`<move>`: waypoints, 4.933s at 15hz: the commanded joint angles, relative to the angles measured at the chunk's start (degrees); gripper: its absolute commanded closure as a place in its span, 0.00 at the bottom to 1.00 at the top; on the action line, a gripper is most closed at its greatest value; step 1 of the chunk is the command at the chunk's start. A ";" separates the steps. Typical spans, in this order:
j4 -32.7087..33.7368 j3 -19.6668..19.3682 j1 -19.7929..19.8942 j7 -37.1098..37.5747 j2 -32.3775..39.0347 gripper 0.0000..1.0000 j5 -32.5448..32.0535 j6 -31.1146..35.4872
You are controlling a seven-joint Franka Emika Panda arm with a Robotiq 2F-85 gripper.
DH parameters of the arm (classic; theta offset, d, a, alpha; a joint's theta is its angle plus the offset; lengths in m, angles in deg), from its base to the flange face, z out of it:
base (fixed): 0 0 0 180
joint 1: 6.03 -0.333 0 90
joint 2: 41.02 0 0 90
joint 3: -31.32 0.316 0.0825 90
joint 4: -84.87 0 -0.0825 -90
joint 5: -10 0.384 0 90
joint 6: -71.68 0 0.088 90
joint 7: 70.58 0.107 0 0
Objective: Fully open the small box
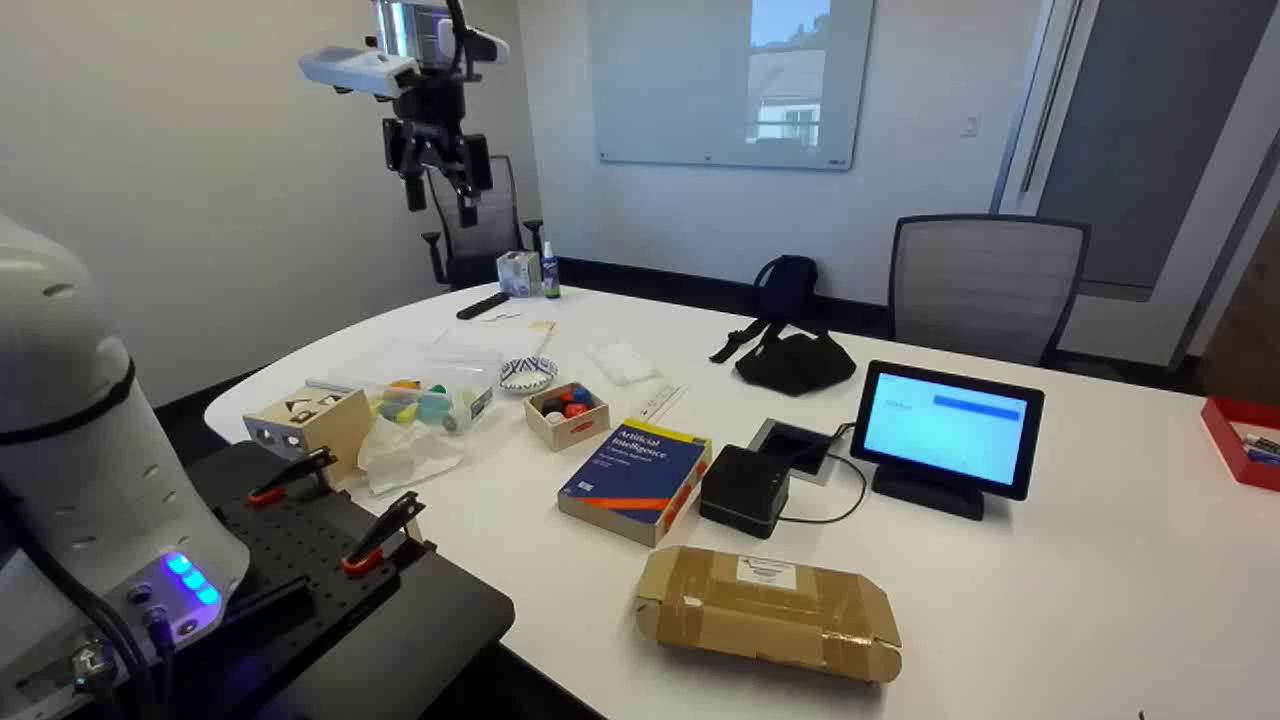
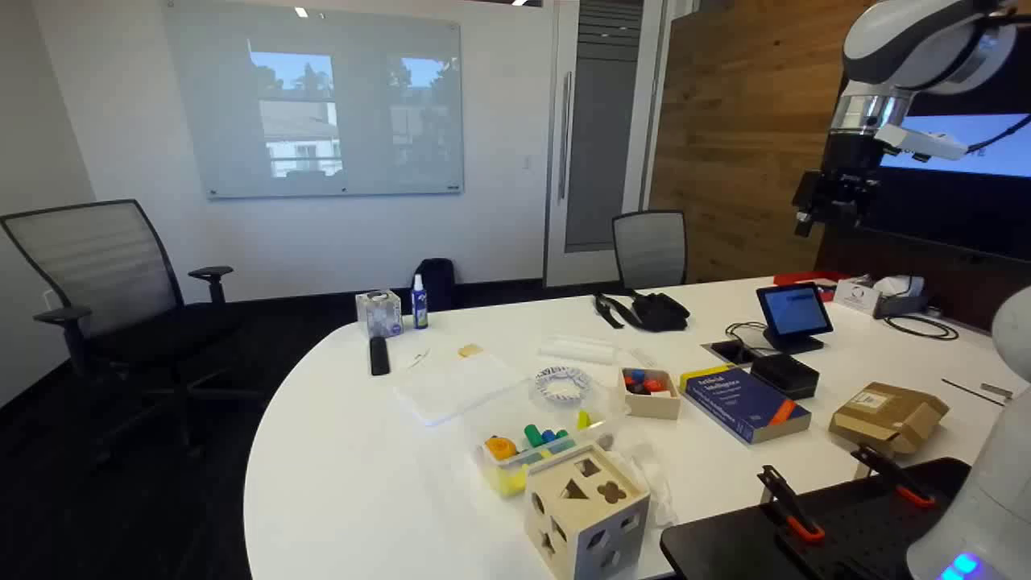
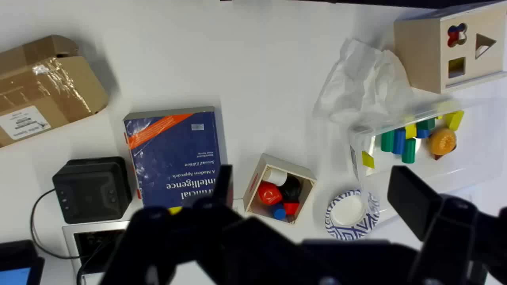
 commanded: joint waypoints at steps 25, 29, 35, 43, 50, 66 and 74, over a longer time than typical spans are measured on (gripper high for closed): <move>12.04 -42.81 -3.25 -41.90 52.12 0.00 86.21 30.16; 19.63 -28.09 12.64 -41.44 64.17 0.00 89.46 28.88; 38.50 -15.20 29.08 -38.96 83.52 0.00 88.44 31.66; 49.67 -11.29 36.15 -32.14 91.63 0.00 84.24 34.16; 51.75 -10.21 36.21 -20.21 94.91 0.00 76.34 42.05; 54.85 2.87 44.38 -15.45 94.19 0.55 68.30 47.82; 47.54 7.04 45.95 -22.39 86.08 0.93 68.95 46.19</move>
